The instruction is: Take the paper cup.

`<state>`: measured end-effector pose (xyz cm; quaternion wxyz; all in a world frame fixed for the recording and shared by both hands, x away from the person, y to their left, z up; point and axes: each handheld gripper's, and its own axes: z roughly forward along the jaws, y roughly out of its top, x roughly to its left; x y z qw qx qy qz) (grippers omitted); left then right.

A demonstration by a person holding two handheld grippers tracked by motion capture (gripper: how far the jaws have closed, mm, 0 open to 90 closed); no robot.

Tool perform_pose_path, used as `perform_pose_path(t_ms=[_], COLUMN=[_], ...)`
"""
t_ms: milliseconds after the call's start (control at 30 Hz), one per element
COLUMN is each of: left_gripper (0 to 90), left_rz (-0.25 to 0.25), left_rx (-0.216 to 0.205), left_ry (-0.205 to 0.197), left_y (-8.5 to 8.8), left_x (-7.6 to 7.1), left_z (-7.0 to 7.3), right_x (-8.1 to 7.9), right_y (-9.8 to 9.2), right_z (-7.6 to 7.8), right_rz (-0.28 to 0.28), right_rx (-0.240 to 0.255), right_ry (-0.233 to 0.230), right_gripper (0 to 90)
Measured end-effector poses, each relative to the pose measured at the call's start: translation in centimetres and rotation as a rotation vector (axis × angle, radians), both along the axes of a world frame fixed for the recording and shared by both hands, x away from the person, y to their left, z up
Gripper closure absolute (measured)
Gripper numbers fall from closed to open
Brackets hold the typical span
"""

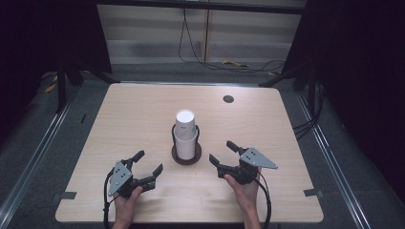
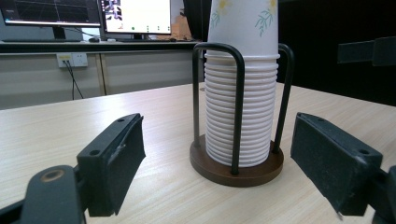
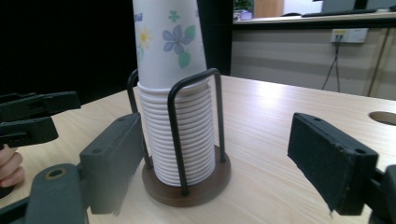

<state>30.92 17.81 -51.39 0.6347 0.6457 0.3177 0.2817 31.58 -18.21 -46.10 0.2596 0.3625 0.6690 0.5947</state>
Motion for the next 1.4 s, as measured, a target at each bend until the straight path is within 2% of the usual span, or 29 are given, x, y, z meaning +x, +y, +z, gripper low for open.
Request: perform_pose_path(t_ms=[100,133,367,533,767,800,900,933,1000,1100,1400], left_gripper=[17.3,17.3,17.3,17.3,17.3,17.3,17.3,17.3,17.3,17.3,17.3], left_rz=[-0.001,-0.002,-0.005,-0.004,-0.008,-0.009,-0.008,-0.011,-0.009,-0.009,-0.008], left_rx=[0.005,0.002,0.002,-0.005,0.011,0.012,0.007,0.003,0.014,0.008,0.004], left_ry=[0.0,0.002,0.002,0.003,-0.003,-0.004,-0.002,-0.001,-0.003,-0.004,-0.008], left_y=[0.0,0.0,0.0,0.0,0.1,0.1,0.1,0.1,0.1,0.1,0.1], left_x=[0.0,0.0,0.0,0.0,0.0,0.0,0.0,0.0,0.0,0.0,0.0], left_z=[0.0,0.0,0.0,0.0,0.0,0.0,0.0,0.0,0.0,0.0,0.0], right_x=[0.5,0.8,1.9,3.1,4.4,4.8,5.1,5.5,5.9,6.2,7.9], right_y=[0.3,0.5,1.1,2.3,3.2,3.5,3.8,4.0,4.1,4.3,5.1], right_z=[0.2,0.5,1.8,3.4,4.4,4.7,5.0,5.3,5.6,6.0,7.2], right_rz=[0.017,0.04,0.097,0.161,0.181,0.2,0.21,0.23,0.243,0.242,0.278], right_rx=[-0.014,-0.011,-0.007,-0.043,-0.068,-0.069,-0.076,-0.078,-0.072,-0.083,-0.099], right_ry=[0.006,0.021,0.026,0.041,0.056,0.056,0.07,0.075,0.079,0.077,0.109], right_gripper=[15.6,15.7,16.0,18.4,14.9,15.4,15.5,20.4,22.1,21.7,20.0])
